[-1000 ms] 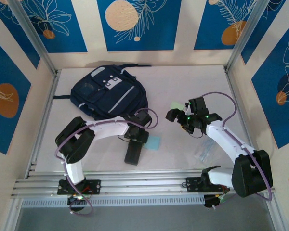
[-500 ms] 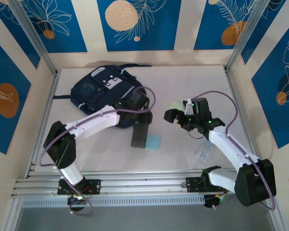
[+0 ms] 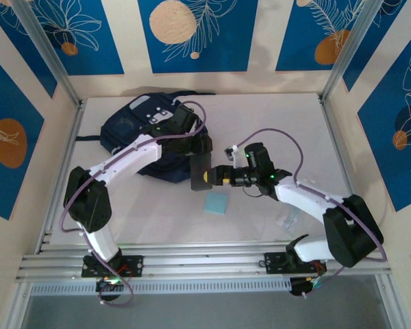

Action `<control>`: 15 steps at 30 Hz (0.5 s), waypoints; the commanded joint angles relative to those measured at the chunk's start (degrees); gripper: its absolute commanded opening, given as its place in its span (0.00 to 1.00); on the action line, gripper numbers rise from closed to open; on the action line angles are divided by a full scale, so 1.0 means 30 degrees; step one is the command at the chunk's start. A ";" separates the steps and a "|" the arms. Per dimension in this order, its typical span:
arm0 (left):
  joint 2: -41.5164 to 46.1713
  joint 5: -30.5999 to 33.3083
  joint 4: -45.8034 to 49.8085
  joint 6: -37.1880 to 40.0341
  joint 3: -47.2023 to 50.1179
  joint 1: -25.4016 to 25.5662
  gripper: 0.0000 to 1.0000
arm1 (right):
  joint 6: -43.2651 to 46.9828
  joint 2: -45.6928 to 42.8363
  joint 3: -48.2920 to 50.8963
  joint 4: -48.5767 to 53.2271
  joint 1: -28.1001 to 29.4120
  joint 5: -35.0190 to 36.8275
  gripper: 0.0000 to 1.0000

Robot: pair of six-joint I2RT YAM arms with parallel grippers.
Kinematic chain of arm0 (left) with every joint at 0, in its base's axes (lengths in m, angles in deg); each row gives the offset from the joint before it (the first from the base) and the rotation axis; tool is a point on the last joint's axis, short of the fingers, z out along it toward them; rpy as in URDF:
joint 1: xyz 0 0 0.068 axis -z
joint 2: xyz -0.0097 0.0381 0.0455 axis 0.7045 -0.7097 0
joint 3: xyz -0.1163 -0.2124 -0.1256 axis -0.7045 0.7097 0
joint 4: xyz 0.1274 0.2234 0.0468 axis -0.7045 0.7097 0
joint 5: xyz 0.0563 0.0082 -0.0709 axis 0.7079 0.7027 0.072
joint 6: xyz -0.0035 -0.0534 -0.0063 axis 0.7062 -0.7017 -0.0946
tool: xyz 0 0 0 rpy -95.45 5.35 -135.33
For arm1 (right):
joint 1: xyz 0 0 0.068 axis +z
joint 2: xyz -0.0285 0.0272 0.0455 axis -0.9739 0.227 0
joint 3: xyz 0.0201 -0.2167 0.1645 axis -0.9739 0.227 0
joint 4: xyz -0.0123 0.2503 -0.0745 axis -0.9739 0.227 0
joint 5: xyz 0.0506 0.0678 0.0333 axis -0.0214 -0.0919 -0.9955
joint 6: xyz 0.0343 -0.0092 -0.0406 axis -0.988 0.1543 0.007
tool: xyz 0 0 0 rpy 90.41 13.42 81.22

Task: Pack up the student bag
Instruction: Pass the glasses case.

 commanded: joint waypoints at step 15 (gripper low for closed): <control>0.0830 0.0273 -0.0694 0.1714 0.0039 -0.1168 0.80 | -0.1504 0.1423 -0.1121 -0.2438 -0.0330 -0.2776 0.00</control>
